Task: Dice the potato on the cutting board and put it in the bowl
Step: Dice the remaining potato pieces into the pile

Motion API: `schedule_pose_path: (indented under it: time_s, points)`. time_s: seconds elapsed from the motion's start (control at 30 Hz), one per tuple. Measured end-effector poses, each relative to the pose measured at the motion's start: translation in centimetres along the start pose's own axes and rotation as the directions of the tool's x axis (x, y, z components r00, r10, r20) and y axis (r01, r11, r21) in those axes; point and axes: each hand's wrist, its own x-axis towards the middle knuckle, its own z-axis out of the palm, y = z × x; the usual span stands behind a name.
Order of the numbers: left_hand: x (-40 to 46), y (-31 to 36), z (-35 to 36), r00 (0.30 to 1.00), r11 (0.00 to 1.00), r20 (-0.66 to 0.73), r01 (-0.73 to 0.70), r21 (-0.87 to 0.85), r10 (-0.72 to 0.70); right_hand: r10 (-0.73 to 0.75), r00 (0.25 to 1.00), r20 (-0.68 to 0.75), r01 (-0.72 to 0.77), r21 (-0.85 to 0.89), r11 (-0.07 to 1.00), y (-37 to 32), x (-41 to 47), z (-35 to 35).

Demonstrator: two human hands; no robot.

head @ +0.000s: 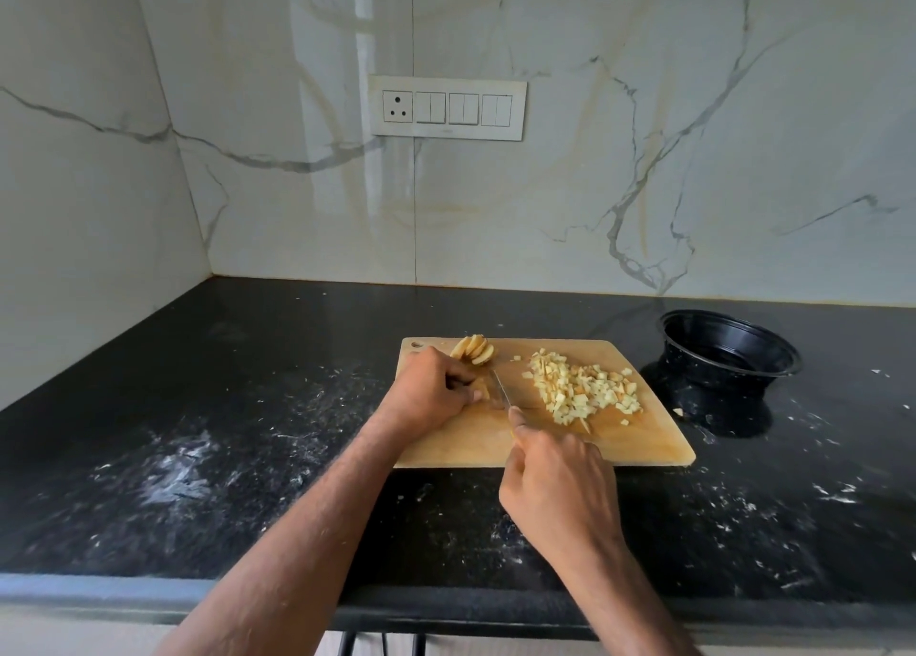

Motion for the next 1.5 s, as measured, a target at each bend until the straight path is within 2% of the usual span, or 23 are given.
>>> schedule_pose_path:
  time_s: [0.53,0.77,0.9,1.23,1.33,1.5]
  points:
    - [0.3,-0.1,0.3,0.999,1.000,-0.022,0.024,-0.005,-0.024,-0.048,0.999,0.010,0.048,0.058,0.997,0.0,0.0,0.0]
    - [0.3,0.0,0.2,0.999,1.000,-0.031,0.014,0.002,-0.014,-0.038,0.998,0.042,0.032,0.118,0.992,0.1,0.2,-0.2]
    - [0.3,-0.1,0.2,1.000,1.000,-0.024,-0.017,0.013,0.017,-0.001,1.000,0.000,0.001,0.208,0.978,0.4,0.6,0.0]
    - [0.5,0.0,0.1,0.999,0.999,-0.005,-0.032,0.028,0.032,0.020,1.000,0.003,-0.020,0.256,0.966,0.5,1.3,0.3]
    - [0.5,0.0,0.2,0.999,0.998,-0.006,-0.046,0.053,0.047,0.016,1.000,0.002,-0.016,0.239,0.971,0.6,1.5,0.5]
    - [0.5,0.1,0.2,0.999,0.997,-0.014,-0.046,0.068,0.047,-0.018,0.998,0.054,0.011,0.117,0.993,0.3,1.9,0.7]
